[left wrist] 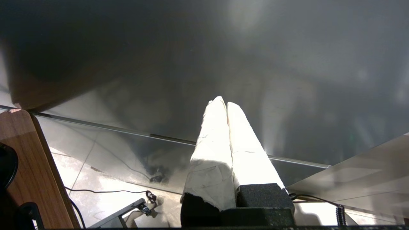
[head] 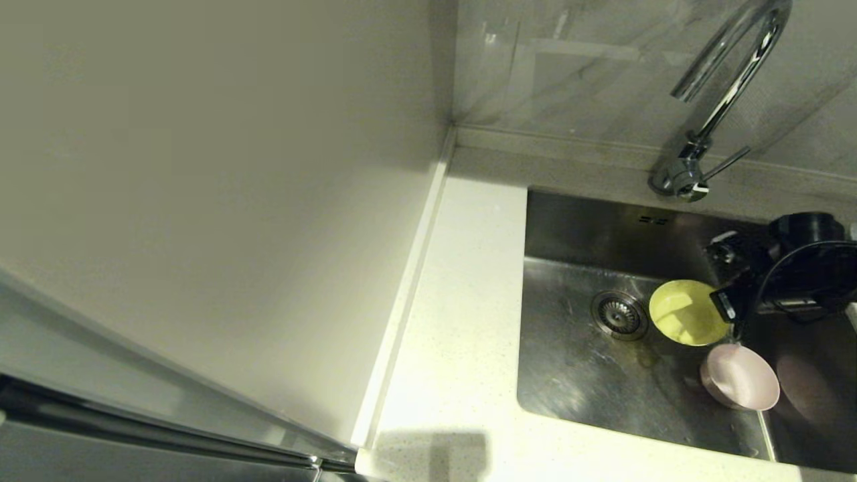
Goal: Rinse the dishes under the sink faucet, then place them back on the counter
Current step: Put a bowl back to the table from the sink
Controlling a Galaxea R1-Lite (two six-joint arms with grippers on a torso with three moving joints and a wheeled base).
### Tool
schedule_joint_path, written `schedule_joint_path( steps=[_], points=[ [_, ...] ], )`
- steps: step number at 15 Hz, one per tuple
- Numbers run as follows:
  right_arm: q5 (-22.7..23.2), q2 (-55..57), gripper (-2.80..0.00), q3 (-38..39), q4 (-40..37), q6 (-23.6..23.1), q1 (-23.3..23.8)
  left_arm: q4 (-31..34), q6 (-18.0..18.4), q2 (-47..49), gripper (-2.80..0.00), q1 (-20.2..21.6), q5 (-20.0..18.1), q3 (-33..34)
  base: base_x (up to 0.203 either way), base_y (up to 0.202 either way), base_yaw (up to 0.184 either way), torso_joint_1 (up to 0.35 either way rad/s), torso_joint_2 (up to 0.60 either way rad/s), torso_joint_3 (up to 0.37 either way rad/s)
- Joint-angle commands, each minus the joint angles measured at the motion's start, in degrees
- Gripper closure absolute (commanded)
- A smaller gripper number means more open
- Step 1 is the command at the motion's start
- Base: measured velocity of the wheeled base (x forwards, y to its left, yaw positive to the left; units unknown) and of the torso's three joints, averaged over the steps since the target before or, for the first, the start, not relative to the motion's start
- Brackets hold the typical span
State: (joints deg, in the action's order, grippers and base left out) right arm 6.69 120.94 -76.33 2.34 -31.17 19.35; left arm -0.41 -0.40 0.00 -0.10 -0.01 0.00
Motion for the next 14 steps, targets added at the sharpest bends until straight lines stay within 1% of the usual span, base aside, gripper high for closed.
schedule_joint_path(
  steps=[1, 3, 5, 7, 11, 12, 13, 14],
  points=[
    [-0.03, -10.52, 0.0, 6.23, 0.07, -0.29, 2.27, -0.02, -0.04, 0.0, 0.0, 0.01, 0.01, 0.18, 0.0, 0.0, 0.0, 0.0, 0.0, 0.0],
    [-0.57, -16.9, 0.0, 11.26, 0.43, -0.38, 4.7, -0.02, -0.04, 0.0, 0.0, 0.01, 0.01, 0.18, 0.0, 0.0, 0.0, 0.0, 0.0, 0.0],
    [-0.91, -23.2, 0.0, 13.96, 2.37, -0.42, 7.48, -0.02, -0.04, 0.0, 0.0, 0.01, 0.01, 0.18, 0.0, 0.0, 0.0, 0.0, 0.0, 0.0],
    [-1.23, -26.06, 0.0, 15.13, 15.22, -0.51, 8.8, -0.02, -0.04, 0.0, 0.0, 0.01, 0.04, 0.18, 0.0, 0.0, 0.0, 0.0, 0.0, 0.0],
    [-1.44, -27.19, 0.0, 15.89, 52.09, 0.17, 9.21, -0.02, -0.04, 0.0, 0.0, 0.01, 0.01, 0.18, 0.0, 0.0, 0.0, 0.0, 0.0, 0.0],
    [-1.46, -27.32, 0.0, 17.18, 61.31, 1.53, 9.25, -0.02, -0.04, 0.0, 0.0, 0.01, 0.01, 0.18, 0.0, 0.0, 0.0, 0.0, 0.0, 0.0],
    [-1.55, -27.58, 0.0, 20.37, 68.59, 3.14, 9.32, -0.02, -0.04, 0.0, 0.0, 0.01, 0.01, 0.18, 0.0, 0.0, 0.0, 0.0, 0.0, 0.0],
    [-1.64, -27.91, 0.0, 24.42, 73.2, 4.13, 9.69, -0.02, -0.04, 0.0, 0.0, 0.01, 0.01, 0.18, 0.0, 0.0, 0.0, 0.0, 0.0, 0.0]
  ],
)
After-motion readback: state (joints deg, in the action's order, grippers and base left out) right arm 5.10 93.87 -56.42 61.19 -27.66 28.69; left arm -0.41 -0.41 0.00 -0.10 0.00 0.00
